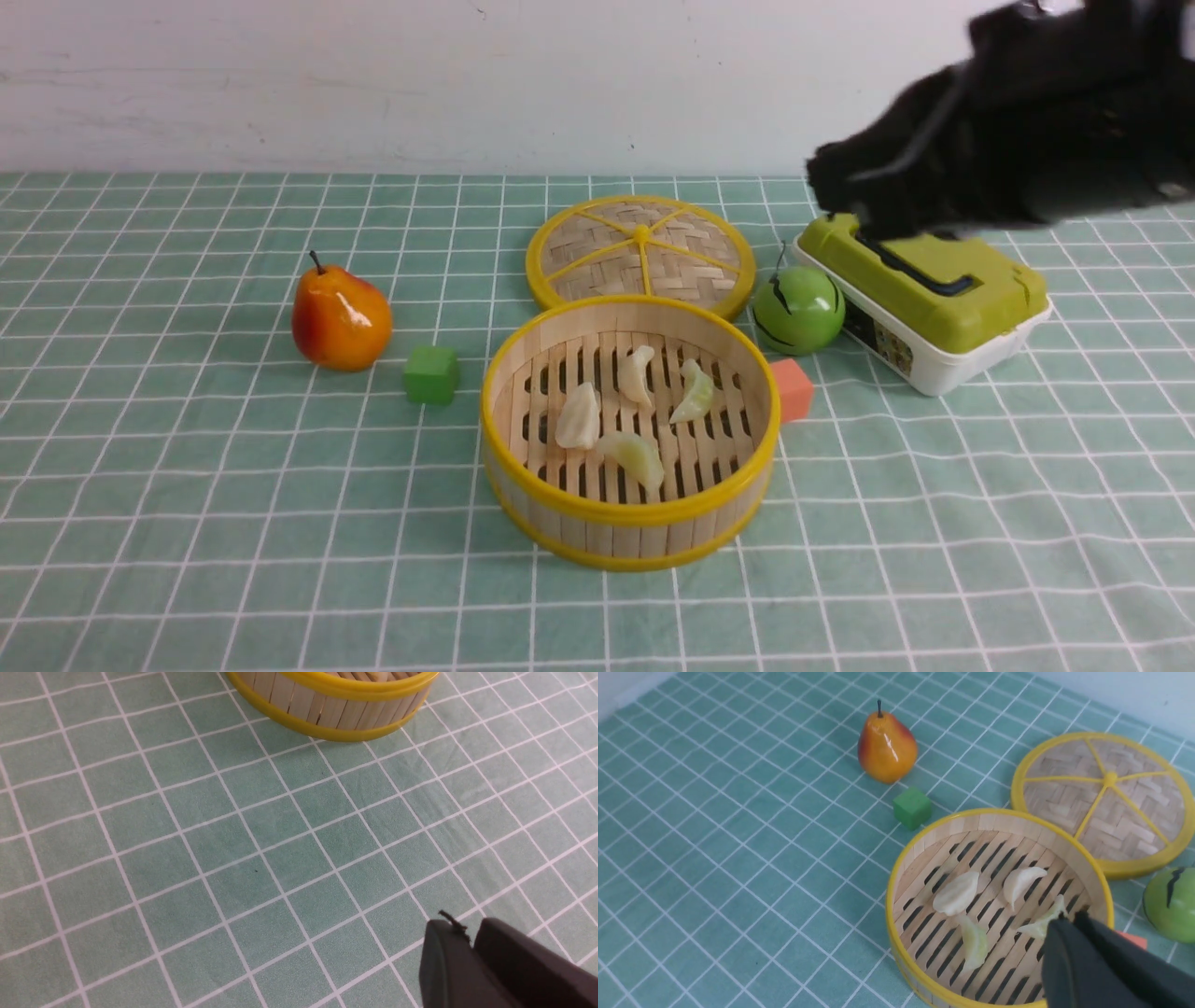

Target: Put the dumplings into the steamer on the table with the blue tablecloth.

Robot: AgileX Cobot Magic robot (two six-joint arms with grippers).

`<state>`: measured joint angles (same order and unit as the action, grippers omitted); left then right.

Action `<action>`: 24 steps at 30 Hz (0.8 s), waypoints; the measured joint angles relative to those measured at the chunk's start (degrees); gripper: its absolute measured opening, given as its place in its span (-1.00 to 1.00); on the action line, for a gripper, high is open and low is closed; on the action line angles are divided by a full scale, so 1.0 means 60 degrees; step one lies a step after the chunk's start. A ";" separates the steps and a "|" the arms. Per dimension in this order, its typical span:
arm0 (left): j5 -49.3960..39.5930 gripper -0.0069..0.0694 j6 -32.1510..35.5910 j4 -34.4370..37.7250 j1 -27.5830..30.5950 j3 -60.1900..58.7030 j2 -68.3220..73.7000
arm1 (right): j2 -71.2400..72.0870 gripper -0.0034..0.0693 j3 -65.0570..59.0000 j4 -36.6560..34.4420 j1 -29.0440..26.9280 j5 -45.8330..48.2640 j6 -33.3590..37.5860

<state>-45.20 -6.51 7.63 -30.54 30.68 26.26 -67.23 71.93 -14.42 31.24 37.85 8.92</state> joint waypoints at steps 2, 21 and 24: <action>0.0000 -0.60 0.0000 0.0000 0.0000 0.0000 0.0000 | 0.1030 -0.96 -0.1075 -0.0087 0.0000 -0.0617 0.0000; 0.0000 -0.55 0.0000 0.0000 0.0000 0.0000 0.0000 | 0.3166 -0.93 -0.3418 -0.0177 0.0000 -0.0963 0.0000; 0.0000 -0.55 0.0000 0.0000 0.0000 0.0000 0.0000 | 0.3122 -0.92 -0.3418 0.0224 0.0000 -0.0963 0.0000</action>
<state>-45.20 -6.51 7.63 -30.54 30.68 26.26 -48.49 51.42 -13.08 31.24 32.07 8.92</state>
